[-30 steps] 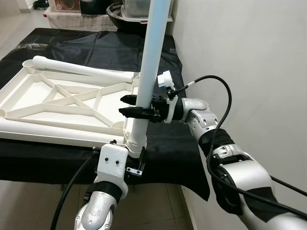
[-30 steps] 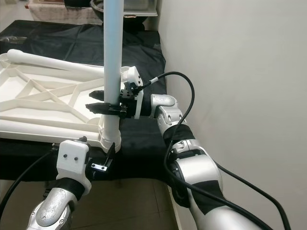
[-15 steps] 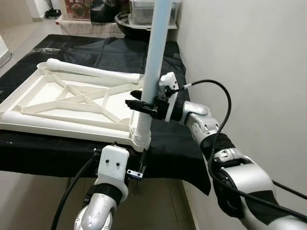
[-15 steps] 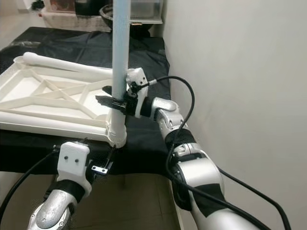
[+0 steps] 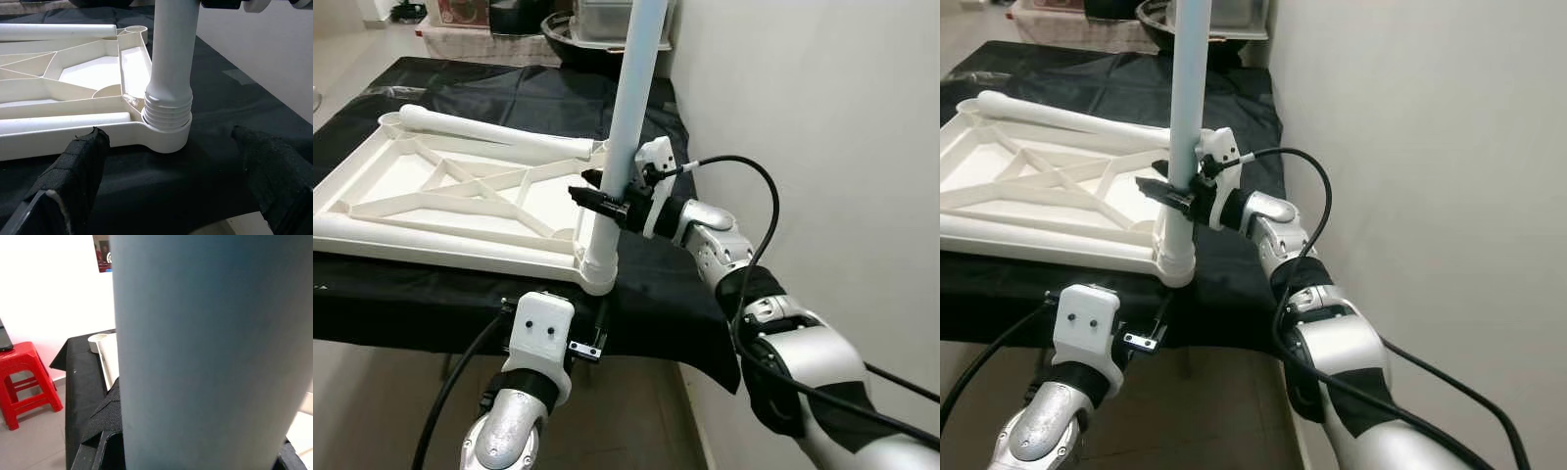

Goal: Building children table

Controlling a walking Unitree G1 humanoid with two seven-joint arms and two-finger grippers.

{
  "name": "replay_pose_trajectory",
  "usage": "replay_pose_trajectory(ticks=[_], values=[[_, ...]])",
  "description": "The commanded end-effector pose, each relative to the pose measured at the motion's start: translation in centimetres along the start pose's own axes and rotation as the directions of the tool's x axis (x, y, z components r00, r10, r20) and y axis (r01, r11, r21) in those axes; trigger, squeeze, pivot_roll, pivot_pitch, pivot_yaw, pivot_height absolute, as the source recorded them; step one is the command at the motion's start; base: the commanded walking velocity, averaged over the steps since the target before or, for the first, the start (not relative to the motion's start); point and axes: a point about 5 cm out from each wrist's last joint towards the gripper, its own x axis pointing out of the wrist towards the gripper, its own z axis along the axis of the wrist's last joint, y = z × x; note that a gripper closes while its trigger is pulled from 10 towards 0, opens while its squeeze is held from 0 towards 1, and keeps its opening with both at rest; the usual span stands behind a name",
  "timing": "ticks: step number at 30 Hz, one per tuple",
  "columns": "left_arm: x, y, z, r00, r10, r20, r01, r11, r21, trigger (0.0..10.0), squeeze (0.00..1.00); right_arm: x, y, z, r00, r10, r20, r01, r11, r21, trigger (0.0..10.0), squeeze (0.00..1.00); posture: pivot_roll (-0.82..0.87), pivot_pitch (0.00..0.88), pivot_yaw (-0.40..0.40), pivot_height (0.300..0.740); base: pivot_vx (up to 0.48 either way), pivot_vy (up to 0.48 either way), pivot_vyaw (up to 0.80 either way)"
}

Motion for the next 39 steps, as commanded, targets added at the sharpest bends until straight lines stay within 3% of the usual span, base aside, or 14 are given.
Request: replay_pose_trajectory(ticks=[1,7,9,11,14,19,20,25,29,39], values=[[-0.1,0.0,-0.3,1.0,-0.002,-0.015,0.002,1.0,0.008,10.0,0.0,-1.0,-0.2,-2.5,0.991,-0.072,-0.109,0.071,0.997,-0.019,10.0,0.0,0.23,0.195,-0.138,0.74,0.0,0.0,0.0],[-0.1,-0.1,-0.3,1.0,-0.002,-0.015,0.002,1.0,0.007,10.0,0.0,-1.0,-0.3,-2.4,0.992,-0.073,-0.102,0.073,0.997,-0.013,10.0,0.0,0.23,0.195,-0.138,0.74,0.0,0.0,0.0],[-0.1,-0.1,-0.3,1.0,-0.001,-0.016,0.001,1.0,0.007,10.0,0.0,-1.0,-0.2,-2.2,0.995,-0.048,-0.083,0.051,0.998,0.036,10.0,0.0,0.23,0.195,-0.138,0.74,0.0,0.0,0.0],[-0.1,-0.1,-0.3,1.0,0.0,-0.017,0.0,1.0,0.007,10.0,0.0,-0.9,0.3,-1.9,0.997,0.071,-0.025,-0.067,0.988,0.141,10.0,0.0,0.22,0.2,-0.138,0.74,0.0,0.0,0.0],[-0.1,-0.1,-0.3,1.0,-0.001,-0.016,0.001,1.0,0.007,10.0,0.0,-0.7,0.8,-1.8,0.988,0.155,0.0,-0.153,0.973,0.175,10.0,0.0,0.22,0.2,-0.138,0.74,0.0,0.0,0.0],[-0.1,-0.2,-0.3,1.0,-0.002,-0.016,0.002,1.0,0.006,10.0,0.0,-0.6,1.2,-1.7,0.978,0.207,0.004,-0.205,0.965,0.163,10.0,0.0,0.22,0.2,-0.138,0.74,0.0,0.0,0.0],[-0.2,-0.2,-0.3,1.0,-0.003,-0.017,0.003,1.0,0.005,10.0,0.0,-0.3,1.7,-1.7,0.965,0.263,-0.009,-0.259,0.955,0.145,10.0,0.0,0.23,0.204,-0.14,0.74,0.0,0.0,0.0],[-0.2,-0.3,-0.3,1.0,-0.004,-0.018,0.004,1.0,0.005,10.0,0.0,0.0,1.9,-1.9,0.96,0.275,-0.047,-0.268,0.957,0.113,10.0,0.0,0.23,0.205,-0.141,0.74,0.0,0.0,0.0],[-0.2,-0.3,-0.3,1.0,-0.001,-0.019,0.001,1.0,0.005,10.0,0.0,0.0,2.2,-1.9,0.945,0.311,-0.099,-0.31,0.95,0.024,10.0,0.0,0.23,0.207,-0.142,0.74,0.0,0.0,0.0],[-0.1,-0.2,-0.4,1.0,-0.005,-0.019,0.005,1.0,0.006,10.0,0.0,-0.3,1.9,-0.7,0.937,0.333,-0.108,-0.342,0.937,-0.074,10.0,0.0,0.22,0.207,-0.14,0.74,0.0,0.0,0.0]])
